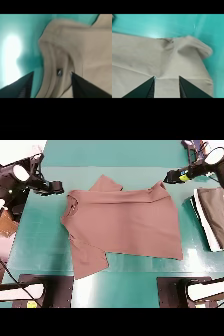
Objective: Fold the shirts.
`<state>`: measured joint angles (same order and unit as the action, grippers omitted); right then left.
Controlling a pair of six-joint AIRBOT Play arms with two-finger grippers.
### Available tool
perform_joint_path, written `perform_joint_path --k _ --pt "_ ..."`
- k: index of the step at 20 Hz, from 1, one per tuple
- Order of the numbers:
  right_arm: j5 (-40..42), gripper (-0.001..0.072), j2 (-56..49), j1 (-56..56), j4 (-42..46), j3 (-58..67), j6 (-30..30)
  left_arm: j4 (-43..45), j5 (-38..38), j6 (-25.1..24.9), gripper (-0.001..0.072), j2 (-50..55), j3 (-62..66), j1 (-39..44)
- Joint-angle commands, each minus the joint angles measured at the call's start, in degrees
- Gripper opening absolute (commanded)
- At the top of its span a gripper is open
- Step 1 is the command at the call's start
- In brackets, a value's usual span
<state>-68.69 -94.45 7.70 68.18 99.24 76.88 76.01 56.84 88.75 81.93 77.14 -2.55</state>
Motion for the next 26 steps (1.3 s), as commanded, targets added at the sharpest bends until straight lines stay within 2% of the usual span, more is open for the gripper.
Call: perform_joint_path --k 1,2,5,7,11,13,17,24,26 --pt "-4.1 0.0345 1.9 -3.7 -9.1 0.6 -1.0 -3.0 12.4 -5.4 0.0471 -2.5 0.0 -4.7" --pt "-5.1 0.0344 4.1 -4.8 -10.0 -1.6 -1.5 -3.0 14.8 -6.8 0.0471 -4.8 -2.1 -5.5" --pt "-5.9 0.0344 12.6 -7.8 -13.1 -12.6 -3.1 -3.7 15.1 -6.7 0.0471 -13.9 -13.8 -5.8" --pt "-5.2 0.0344 17.8 -9.1 -14.7 -19.5 -4.1 -8.8 15.1 -6.7 0.0471 -19.6 -23.6 -5.8" --pt "-1.4 0.0343 25.6 -9.2 -14.6 -28.9 -4.2 -13.8 11.2 -6.8 0.0471 -25.3 -39.3 -5.8" --pt "0.0 0.0344 28.2 -9.2 -14.7 -31.6 -4.2 -16.9 7.5 -9.3 0.0471 -25.3 -44.0 -5.8" --pt "0.1 0.0344 30.3 -9.2 -14.6 -33.2 -4.2 -22.2 1.4 -12.1 0.0471 -25.2 -47.0 -5.8" --pt "0.1 0.0344 30.2 -9.2 -14.7 -33.3 -4.1 -22.5 -0.2 -12.7 0.0471 -25.1 -48.4 -5.8" --pt "0.2 0.0344 30.2 -9.2 -14.7 -33.3 -4.1 -22.5 -2.3 -12.7 0.0471 -24.9 -49.2 -3.3"
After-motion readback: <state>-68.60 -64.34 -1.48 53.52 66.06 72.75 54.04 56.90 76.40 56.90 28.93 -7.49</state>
